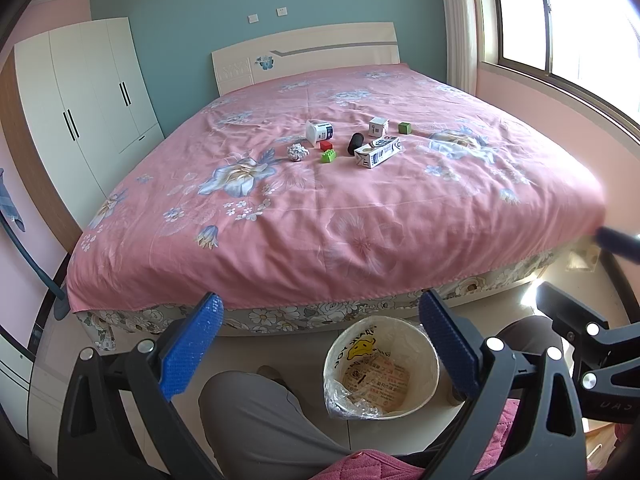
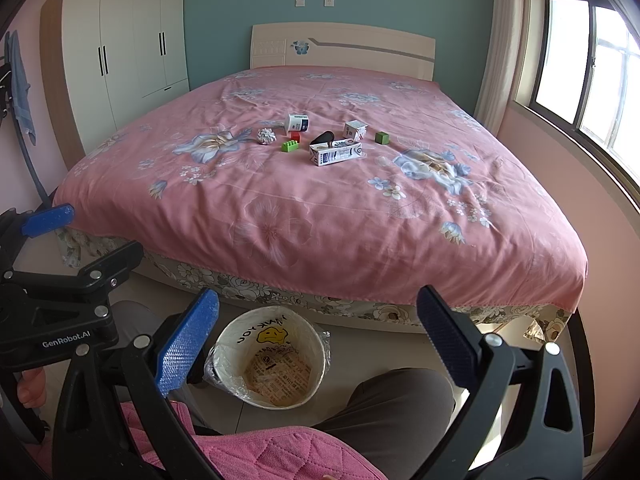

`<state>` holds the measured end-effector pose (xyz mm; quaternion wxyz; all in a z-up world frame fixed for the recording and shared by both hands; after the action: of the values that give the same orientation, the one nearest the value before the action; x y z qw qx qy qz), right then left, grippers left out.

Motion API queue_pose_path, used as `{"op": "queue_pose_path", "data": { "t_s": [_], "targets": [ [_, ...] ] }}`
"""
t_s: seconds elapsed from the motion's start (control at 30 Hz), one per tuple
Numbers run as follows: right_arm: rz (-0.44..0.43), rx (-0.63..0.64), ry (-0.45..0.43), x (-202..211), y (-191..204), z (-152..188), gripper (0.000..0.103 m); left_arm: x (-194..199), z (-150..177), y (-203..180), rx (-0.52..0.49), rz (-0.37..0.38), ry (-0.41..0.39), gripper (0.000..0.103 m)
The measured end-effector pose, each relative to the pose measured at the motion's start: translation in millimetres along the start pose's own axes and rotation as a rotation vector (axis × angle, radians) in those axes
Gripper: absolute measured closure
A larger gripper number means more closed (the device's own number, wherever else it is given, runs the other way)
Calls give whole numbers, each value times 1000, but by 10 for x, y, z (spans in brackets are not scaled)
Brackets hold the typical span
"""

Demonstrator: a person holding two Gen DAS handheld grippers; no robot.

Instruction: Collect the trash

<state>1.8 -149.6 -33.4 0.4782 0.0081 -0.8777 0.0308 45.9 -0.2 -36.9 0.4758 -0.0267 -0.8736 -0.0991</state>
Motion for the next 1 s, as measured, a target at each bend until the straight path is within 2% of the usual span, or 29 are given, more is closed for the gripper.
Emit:
{"op": "queue_pose_path", "data": {
  "t_s": [1.0],
  "targets": [
    [0,-1,-1,4,-8,7,6,23,32,-12,2,1,-2,3]
  ]
}}
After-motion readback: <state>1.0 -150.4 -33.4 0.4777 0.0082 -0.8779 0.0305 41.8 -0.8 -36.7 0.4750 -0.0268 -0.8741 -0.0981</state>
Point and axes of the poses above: each gripper's, at about its wrist camera, not at the fingertips, and x roughly against the way its jaws point, y to its left, z to its underside, the point moved 6 cm from there along -x, roughly the way its jaws point, and after that the axes turned 15 degrees about y, right-handed, at the moved point
